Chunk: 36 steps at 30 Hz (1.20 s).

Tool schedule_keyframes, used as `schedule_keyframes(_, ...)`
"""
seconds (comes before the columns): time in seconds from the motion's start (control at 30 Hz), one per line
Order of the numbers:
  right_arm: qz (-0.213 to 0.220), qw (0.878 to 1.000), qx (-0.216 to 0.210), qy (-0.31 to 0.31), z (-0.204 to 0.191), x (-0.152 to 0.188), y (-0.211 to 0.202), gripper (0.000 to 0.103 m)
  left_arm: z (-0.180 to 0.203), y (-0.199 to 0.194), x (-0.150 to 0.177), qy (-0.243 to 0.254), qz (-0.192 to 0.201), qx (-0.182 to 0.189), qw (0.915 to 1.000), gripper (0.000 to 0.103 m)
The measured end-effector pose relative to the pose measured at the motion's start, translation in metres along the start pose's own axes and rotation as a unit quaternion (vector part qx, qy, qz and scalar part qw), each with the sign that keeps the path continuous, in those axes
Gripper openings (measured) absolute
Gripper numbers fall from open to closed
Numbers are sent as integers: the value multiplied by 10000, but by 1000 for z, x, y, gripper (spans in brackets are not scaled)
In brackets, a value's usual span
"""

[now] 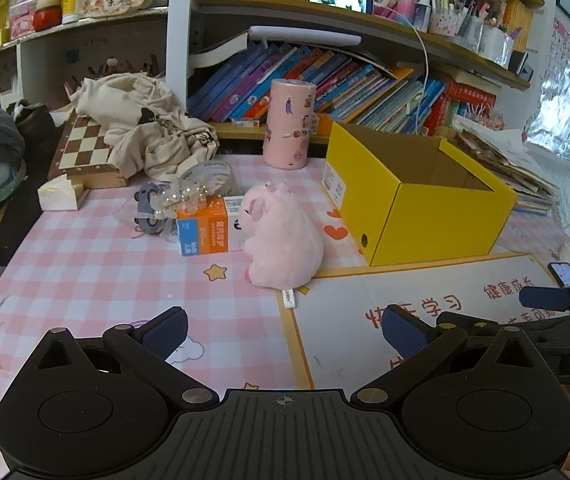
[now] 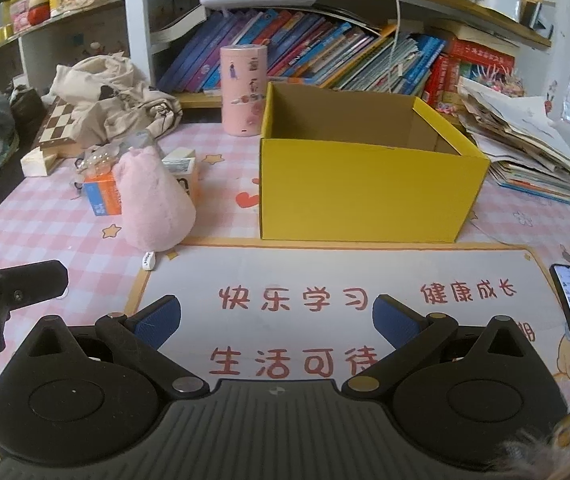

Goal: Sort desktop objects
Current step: 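Move right tool to the pink plush pig while left tool approaches the clear pearl accessory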

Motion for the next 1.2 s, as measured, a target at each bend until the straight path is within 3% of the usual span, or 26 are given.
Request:
schedule_keyframes(0.57, 518, 9935, -695, -738, -12, -29, 18, 103, -7, 10, -9, -495, 181, -562, 9970, 103)
schedule_keyframes(0.67, 527, 9896, -1045, -831, -13, -38, 30, 103, -7, 12, -17, -662, 352, -652, 9951, 103)
schedule_keyframes(0.83, 638, 9666, -2062, -1384, -30, -48, 35, 103, 0, 8, -33, -707, 708, -986, 9901, 103)
schedule_keyframes(0.93, 665, 9498, -2545, -1695, -40, -48, 38, 103, 4, 7, -34, -687, 653, -1344, 9864, 103)
schedule_keyframes(1.2, 234, 9328, -3124, -1782, -47, -31, 51, 103, 1, -1, -8, -1119, 234, -2044, 9722, 103)
Point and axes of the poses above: each gripper's, at about its wrist camera, not at the fingertips, and y roughly the way its jaws point, z to its right, x to its underside, the point moved 6 cm from there along y, roughly the way its jaws point, and after that the axes turned 9 degrees about z, right-handed, at the moved point
